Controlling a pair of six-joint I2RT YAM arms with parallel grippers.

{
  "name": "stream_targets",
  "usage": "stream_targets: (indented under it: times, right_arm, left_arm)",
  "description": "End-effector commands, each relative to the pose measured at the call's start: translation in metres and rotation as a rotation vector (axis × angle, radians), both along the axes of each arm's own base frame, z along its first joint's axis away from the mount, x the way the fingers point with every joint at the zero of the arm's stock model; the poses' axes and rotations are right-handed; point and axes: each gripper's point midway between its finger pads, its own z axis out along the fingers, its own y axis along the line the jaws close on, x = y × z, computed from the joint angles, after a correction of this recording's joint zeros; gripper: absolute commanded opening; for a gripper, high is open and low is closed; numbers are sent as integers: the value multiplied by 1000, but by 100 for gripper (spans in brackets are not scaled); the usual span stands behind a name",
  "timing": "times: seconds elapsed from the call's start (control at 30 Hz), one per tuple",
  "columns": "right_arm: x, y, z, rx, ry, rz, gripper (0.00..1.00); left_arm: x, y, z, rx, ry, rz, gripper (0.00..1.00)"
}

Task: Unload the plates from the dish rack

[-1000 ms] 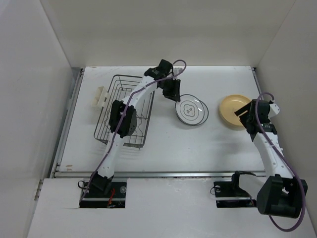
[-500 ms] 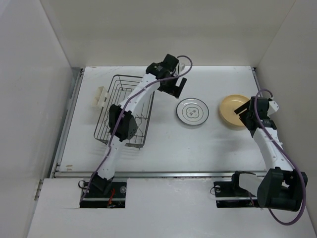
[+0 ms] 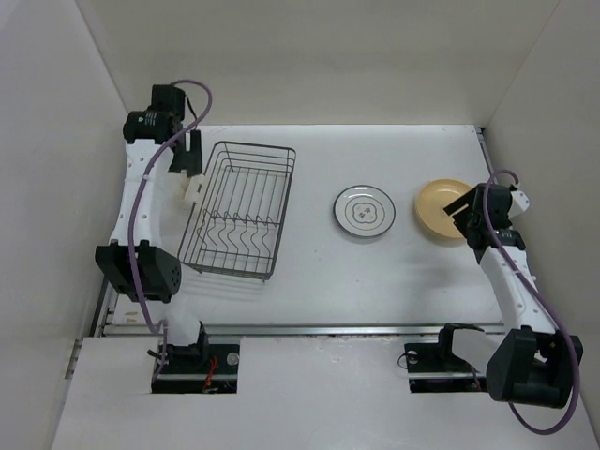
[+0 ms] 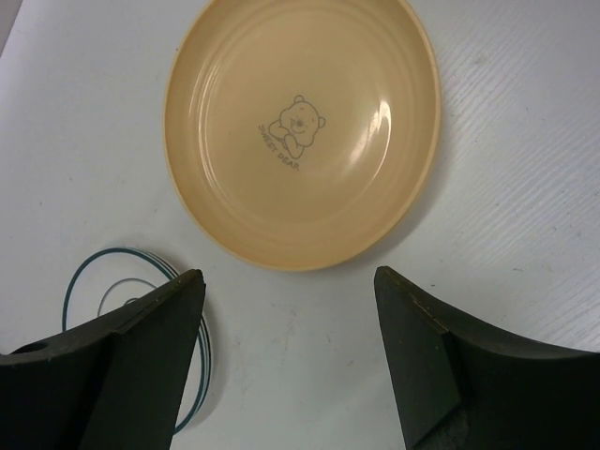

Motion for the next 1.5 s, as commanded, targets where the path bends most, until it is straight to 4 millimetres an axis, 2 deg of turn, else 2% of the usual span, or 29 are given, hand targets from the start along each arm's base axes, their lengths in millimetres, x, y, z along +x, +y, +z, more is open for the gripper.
stream_targets:
  times: [0.0,0.1,0.13,0.17,0.23,0.27,0.37,0.4,0.5,0.53,0.63,0.73,0.8,0.87,1.0,1.07,1.13,1.2,1.33,1.47]
  right_arm:
    - [4,5,10,2,-53,16,78]
    - [2,6,9,2,-53,16,78]
    - [1,7,5,9,-45,23,78]
    - [2,7,9,7,-63,23,78]
    - [0,7,5,8,-54,23,78]
    - [1,10,5,8,-54,32,78]
    - [-2,11,10,7,-66,33,78]
    - [-4,9,6,2,-56,25,78]
    - [-9,7,9,-10,-64,11,78]
    - [-10,7,12,-11,-76,11,78]
    - [-12,5,11,-18,-76,2,78]
    - [-14,5,12,-18,-76,2,78]
    - [-14,5,12,-18,-76,2,78]
    - [-16,5,10,-17,-66,2,78]
    - [-16,5,13,-18,-76,2,78]
    - [-16,5,13,-18,-76,2,78]
    - [-16,5,13,-18,-76,2,78]
    - [-15,5,15,-19,-85,2,78]
    - [-14,5,12,-18,-76,2,78]
    - [-14,5,12,-18,-76,2,78]
  left_arm:
    - [-68,8,-57,-58,297,16,100]
    - [-87,15,-72,-116,337,20,100]
    - [-89,16,-76,-127,339,17,97]
    - [-97,19,-92,-127,388,16,96]
    - [-99,23,-109,-132,422,33,89]
    - [-98,31,-117,-125,431,55,78]
    - [-97,34,-137,-173,474,84,58]
    - [-96,30,-141,-193,483,78,48]
    - [-93,16,-153,-278,514,51,35]
    - [-92,10,-161,-314,539,31,27]
    - [-91,3,-162,-353,558,22,19]
    - [-91,3,-163,-375,567,27,19]
    - [-92,8,-155,-359,540,37,23]
    - [-87,14,-148,-325,492,53,33]
    - [-85,26,-118,-269,373,86,52]
    - [-83,20,-107,-297,329,66,52]
    - [-82,5,-100,-366,302,0,54]
    - [-82,5,-100,-348,306,0,54]
    - [-92,17,-120,-296,394,53,53]
    - [-93,48,-136,-165,406,138,52]
